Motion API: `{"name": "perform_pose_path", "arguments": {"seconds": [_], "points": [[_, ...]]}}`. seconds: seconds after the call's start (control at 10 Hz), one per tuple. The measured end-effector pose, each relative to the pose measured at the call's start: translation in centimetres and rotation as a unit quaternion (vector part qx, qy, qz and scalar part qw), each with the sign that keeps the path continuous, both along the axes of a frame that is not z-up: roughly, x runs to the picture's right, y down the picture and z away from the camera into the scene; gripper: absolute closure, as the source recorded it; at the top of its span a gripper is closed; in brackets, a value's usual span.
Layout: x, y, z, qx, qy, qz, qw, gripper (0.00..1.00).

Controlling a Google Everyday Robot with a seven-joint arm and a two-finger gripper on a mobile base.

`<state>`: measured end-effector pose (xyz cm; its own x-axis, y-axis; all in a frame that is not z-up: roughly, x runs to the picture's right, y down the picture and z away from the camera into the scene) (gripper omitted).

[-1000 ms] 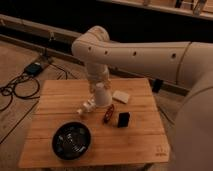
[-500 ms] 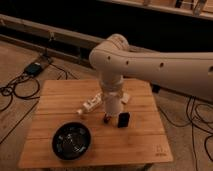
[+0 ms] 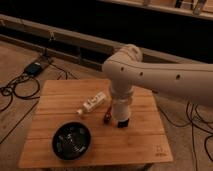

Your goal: Place the ceramic cup over the eraser

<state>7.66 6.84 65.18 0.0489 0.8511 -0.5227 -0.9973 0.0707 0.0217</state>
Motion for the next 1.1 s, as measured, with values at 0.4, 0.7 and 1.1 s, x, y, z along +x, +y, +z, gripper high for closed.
{"name": "perform_pose_path", "arguments": {"seconds": [0.4,0.7,1.1], "points": [[1.0,1.3,1.4,-0.006,-0.008,0.003,0.9999,1.0],[2.1,3.0,2.8,-0.014,-0.013,0.009,0.9998,1.0],[3.0,5.0,5.1,-0.023,-0.022,0.012,0.9994,1.0]]}}
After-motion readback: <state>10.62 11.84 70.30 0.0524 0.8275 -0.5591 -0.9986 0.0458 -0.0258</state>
